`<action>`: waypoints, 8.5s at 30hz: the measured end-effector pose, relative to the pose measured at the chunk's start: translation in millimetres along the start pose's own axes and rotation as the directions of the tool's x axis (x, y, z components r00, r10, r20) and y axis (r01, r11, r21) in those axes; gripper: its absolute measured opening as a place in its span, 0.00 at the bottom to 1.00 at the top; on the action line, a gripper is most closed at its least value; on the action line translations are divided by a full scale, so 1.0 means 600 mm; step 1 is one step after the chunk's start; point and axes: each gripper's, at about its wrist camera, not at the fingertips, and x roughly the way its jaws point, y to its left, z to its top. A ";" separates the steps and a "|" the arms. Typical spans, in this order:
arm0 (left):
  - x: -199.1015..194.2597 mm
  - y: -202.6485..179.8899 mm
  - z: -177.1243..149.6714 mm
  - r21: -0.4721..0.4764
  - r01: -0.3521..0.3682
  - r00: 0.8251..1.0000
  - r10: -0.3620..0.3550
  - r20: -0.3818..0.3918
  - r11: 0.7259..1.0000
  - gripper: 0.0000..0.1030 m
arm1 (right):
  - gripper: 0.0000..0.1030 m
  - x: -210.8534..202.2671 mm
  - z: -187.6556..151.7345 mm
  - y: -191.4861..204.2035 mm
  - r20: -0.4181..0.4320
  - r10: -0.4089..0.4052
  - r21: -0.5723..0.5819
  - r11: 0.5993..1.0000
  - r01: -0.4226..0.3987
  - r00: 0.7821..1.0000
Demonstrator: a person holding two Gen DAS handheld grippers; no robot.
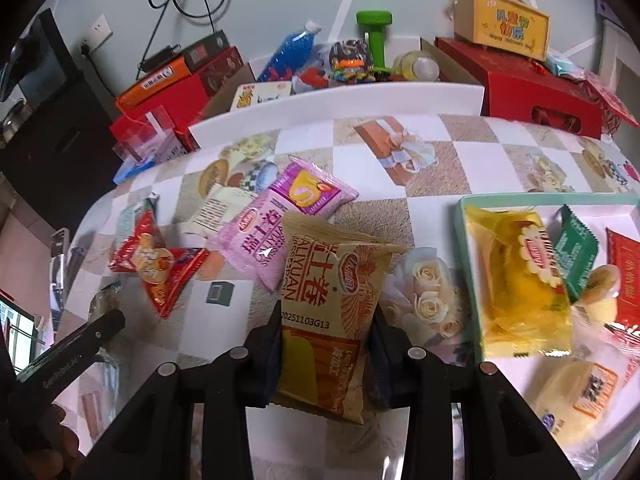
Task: Organize snacks
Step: 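Grasp the round biscuit pack with the left tool while the right tool grasps the yellow bread bag, then carry the biscuit pack over the tray with the left tool while the right tool carries the bread bag, then open both tools to drop the biscuit pack and bread bag into the tray, then move both tools back toward the snack pile, then grasp the red chip bag with the left tool while the right tool grasps the purple roll bag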
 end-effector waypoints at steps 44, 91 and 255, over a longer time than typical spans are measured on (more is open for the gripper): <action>-0.120 -0.267 -0.039 0.308 0.244 0.952 -0.287 0.102 0.920 0.50 | 0.39 -0.178 -0.020 -0.206 0.163 -0.092 0.240 0.969 0.051 0.982; -0.028 -0.511 -0.194 0.580 0.347 0.937 -0.292 -0.190 0.737 0.50 | 0.40 -0.168 -0.082 -0.407 0.014 -0.200 0.477 0.863 0.169 0.980; 0.097 -0.069 0.069 0.047 0.086 0.995 -0.088 0.040 0.995 0.54 | 0.46 0.126 0.085 0.019 0.057 -0.084 -0.009 0.996 0.085 0.995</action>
